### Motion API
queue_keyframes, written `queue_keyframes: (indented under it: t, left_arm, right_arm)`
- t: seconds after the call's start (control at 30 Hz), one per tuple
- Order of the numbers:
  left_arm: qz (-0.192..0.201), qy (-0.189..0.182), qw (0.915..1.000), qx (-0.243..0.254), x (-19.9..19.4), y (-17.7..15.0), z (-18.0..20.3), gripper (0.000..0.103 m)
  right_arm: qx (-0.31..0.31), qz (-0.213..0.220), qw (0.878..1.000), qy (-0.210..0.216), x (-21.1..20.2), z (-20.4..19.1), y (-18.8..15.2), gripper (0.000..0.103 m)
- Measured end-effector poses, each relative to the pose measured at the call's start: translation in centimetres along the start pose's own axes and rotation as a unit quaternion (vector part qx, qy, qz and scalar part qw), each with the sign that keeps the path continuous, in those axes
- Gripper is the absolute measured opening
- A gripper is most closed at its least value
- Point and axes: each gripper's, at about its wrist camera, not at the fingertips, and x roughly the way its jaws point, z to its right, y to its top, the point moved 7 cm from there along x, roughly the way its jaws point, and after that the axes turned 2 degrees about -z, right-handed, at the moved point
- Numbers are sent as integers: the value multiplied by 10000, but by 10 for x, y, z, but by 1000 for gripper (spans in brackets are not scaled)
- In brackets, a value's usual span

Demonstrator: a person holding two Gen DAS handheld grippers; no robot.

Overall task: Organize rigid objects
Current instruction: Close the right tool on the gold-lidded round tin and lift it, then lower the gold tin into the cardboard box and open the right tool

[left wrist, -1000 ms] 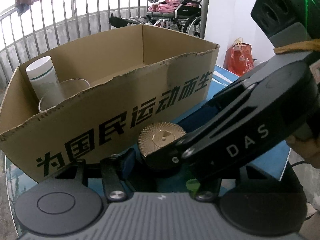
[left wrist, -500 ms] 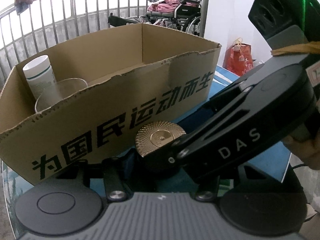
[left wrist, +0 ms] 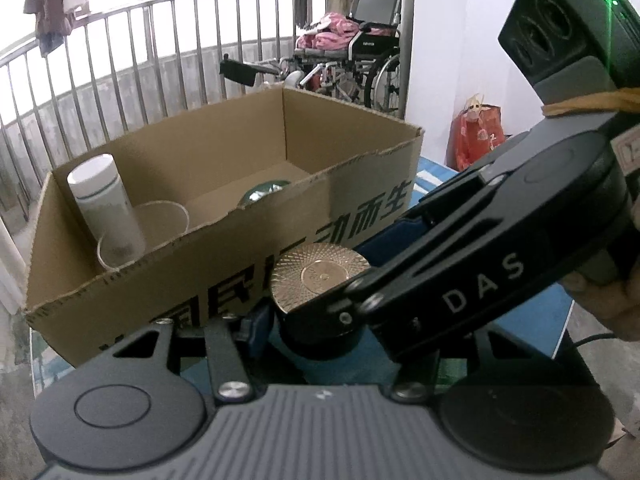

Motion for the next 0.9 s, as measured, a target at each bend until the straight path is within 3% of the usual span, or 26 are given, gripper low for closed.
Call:
queue_keyframes:
  t: [0.57, 0.9]
  left_arm:
    - [404, 108, 9989, 201, -35, 19, 6, 55]
    - [752, 91, 9960, 478, -44, 77, -9, 55]
  right_arm:
    - [-233, 387, 9990, -66, -46, -21, 4, 60]
    - [-554, 674, 9960, -207, -81, -24, 48, 59]
